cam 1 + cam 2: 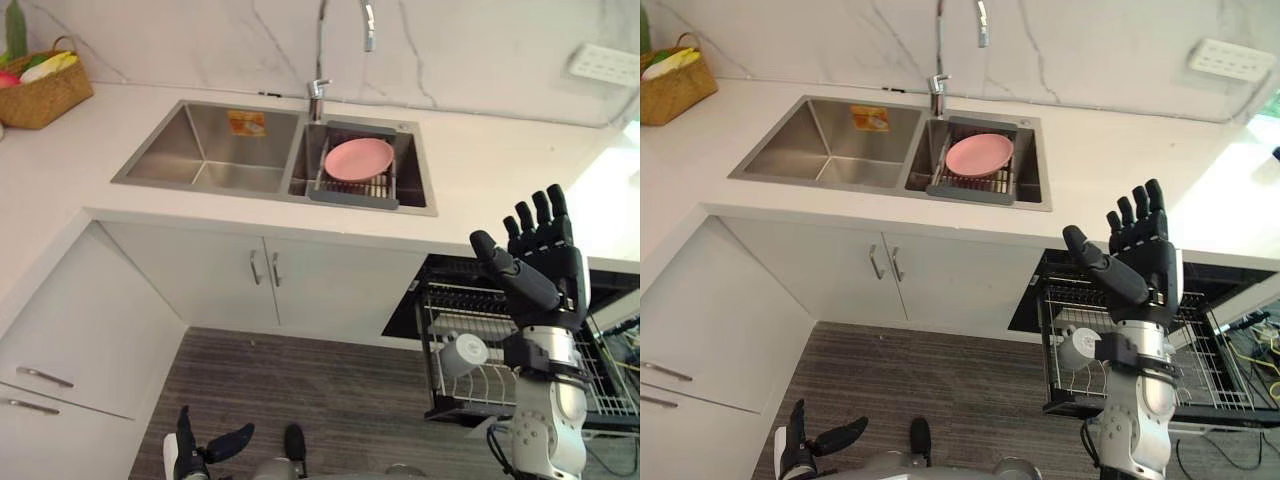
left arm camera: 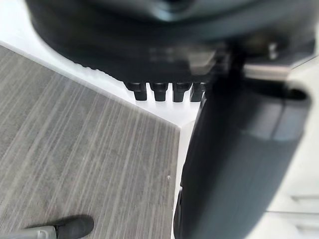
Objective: Walk over to the sink, pick up the cup, carry it to the dishwasher, place the cup inside the dishwasher, then close the dishwasher door
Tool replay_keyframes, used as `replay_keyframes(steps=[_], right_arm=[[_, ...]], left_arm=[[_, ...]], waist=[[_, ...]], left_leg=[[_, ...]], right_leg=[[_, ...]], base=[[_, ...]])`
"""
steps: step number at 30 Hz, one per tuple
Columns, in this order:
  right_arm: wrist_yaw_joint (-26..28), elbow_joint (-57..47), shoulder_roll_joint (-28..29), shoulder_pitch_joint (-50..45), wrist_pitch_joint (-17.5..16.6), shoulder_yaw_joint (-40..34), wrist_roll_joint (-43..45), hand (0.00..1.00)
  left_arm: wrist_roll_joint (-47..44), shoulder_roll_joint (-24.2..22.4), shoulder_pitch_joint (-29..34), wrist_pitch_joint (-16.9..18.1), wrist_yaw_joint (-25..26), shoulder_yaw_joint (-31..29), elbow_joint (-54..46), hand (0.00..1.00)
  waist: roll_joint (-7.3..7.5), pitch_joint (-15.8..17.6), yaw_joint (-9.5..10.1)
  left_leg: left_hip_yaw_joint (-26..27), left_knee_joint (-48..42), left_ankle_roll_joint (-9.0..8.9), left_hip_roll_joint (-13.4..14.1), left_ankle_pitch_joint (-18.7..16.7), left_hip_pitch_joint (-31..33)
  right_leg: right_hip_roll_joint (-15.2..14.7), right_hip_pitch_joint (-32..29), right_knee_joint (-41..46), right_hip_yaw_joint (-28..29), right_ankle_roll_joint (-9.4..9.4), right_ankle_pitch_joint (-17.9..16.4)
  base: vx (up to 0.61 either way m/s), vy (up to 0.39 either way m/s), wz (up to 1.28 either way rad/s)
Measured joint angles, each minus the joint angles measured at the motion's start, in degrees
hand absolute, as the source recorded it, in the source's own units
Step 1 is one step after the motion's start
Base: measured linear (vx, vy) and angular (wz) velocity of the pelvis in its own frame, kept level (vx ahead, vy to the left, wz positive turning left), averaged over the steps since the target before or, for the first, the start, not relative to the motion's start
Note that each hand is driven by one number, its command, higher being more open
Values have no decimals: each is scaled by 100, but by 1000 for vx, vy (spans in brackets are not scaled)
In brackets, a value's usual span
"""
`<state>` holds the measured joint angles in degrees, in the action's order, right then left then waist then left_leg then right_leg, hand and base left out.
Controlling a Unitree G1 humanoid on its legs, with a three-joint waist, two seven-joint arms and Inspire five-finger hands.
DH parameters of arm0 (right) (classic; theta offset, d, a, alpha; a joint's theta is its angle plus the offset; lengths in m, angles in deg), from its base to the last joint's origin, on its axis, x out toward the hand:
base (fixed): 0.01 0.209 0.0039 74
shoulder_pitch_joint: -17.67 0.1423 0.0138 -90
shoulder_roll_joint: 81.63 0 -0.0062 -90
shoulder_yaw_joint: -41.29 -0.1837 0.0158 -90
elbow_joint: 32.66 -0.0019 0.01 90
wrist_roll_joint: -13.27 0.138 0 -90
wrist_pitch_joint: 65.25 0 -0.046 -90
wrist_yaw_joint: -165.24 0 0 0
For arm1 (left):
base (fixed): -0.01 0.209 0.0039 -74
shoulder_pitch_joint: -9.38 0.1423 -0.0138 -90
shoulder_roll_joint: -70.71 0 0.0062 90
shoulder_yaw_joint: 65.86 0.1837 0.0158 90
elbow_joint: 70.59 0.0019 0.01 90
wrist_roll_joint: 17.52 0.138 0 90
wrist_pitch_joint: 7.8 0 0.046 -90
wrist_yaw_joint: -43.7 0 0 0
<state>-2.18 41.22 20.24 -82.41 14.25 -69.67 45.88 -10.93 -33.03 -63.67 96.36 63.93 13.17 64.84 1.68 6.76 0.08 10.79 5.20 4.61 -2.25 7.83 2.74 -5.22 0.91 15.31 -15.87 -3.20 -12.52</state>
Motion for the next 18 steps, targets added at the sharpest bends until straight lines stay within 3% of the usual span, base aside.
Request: replay_keyframes(steps=[1, 14, 16, 18], right_arm=[[1, -47, -30, -8, -47, -9, 10, 100], [4, -685, 352, -411, -292, -24, 340, 100], [9, -684, 381, -422, -292, 86, 340, 100], [98, -690, 372, -466, -287, 175, 363, 100]], left_arm=[[10, 3, 5, -14, 0, 8, 36, 100], [-119, -269, 283, 87, -337, -549, 15, 100], [-397, -275, 291, 81, -430, -587, 42, 100], [-622, -347, 267, 96, -459, -674, 56, 100]], waist=[[-26, 18, -35], [-37, -63, -87], [-39, -61, -85], [-105, -26, -82]], left_leg=[[10, 4, 4, -29, -3, -30], [339, -3, -92, -42, -294, -398], [423, -251, -96, -31, -468, -370], [540, -1633, -185, 213, -1171, 202]], right_leg=[[-9, 14, -54, 2, 173, 4], [36, 584, -670, 271, 99, 168], [20, 630, -678, 348, 98, 168], [51, 692, -703, 360, 100, 166]], base=[[57, -46, -7], [76, -38, -13], [75, -12, -24], [66, -21, -12]])
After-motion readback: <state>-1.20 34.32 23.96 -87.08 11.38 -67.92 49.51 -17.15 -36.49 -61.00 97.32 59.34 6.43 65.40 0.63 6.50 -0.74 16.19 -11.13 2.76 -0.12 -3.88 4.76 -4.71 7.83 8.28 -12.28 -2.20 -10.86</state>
